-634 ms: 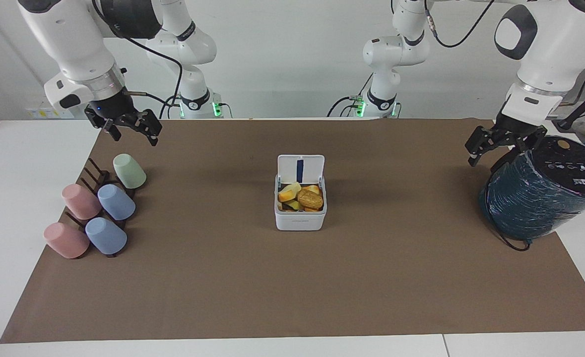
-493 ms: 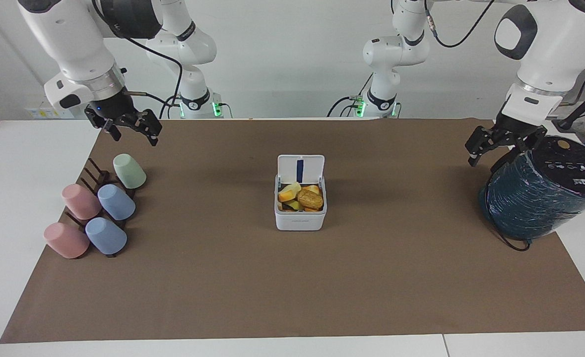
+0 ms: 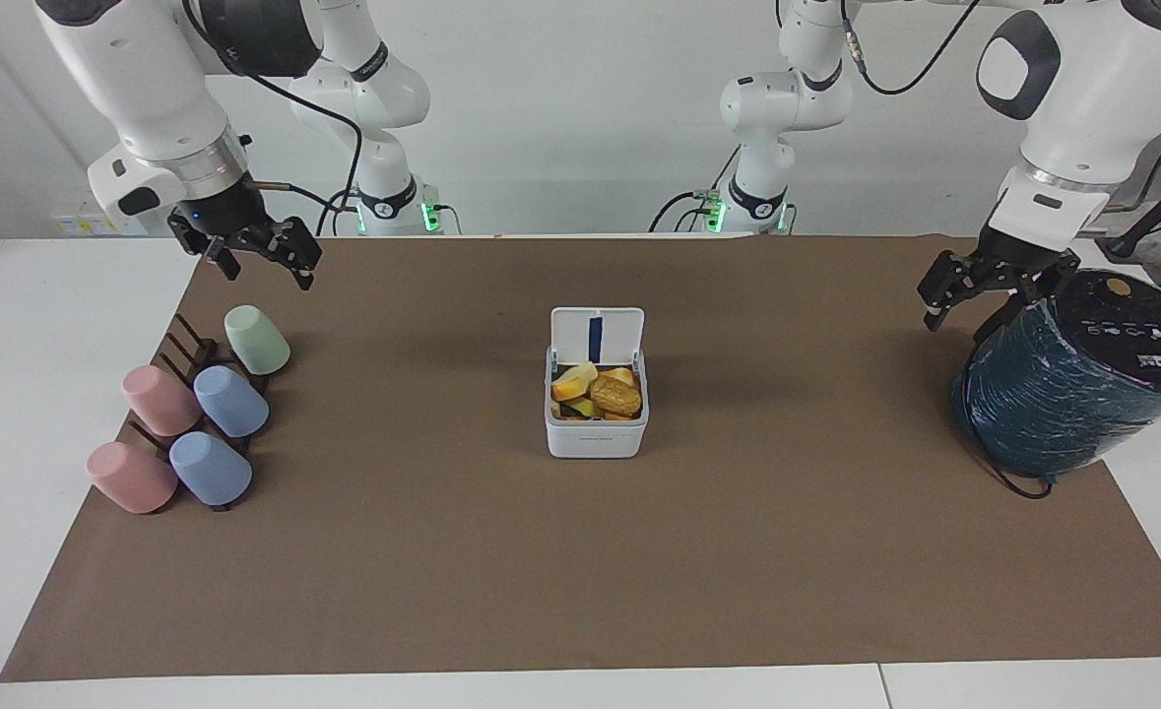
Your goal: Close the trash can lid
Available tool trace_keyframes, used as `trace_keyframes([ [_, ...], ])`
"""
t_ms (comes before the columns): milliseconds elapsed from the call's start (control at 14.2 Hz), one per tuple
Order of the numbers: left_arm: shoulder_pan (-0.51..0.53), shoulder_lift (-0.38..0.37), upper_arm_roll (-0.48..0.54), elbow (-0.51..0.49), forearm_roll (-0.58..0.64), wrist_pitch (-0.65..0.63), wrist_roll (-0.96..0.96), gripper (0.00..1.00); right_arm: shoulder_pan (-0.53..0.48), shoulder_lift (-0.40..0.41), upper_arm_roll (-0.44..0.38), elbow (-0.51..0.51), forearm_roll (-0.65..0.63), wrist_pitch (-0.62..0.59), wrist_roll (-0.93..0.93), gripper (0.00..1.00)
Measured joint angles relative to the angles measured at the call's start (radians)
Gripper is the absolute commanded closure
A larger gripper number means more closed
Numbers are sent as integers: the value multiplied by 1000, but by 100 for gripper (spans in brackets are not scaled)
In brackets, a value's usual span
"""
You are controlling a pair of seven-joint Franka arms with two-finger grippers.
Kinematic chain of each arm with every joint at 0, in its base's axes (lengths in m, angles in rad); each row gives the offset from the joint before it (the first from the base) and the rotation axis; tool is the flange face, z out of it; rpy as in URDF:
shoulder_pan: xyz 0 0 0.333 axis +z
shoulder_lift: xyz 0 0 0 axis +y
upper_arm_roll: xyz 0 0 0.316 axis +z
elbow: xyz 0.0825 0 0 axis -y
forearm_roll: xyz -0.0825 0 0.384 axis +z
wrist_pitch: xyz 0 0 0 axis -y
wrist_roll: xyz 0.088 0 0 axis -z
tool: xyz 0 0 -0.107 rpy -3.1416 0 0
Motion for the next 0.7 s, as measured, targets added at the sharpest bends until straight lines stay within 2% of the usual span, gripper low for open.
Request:
trace_keyframes([
  [704,-25,-40,-10,-82,0,0,-2,0,0,0,0,0,0,0,0,0],
])
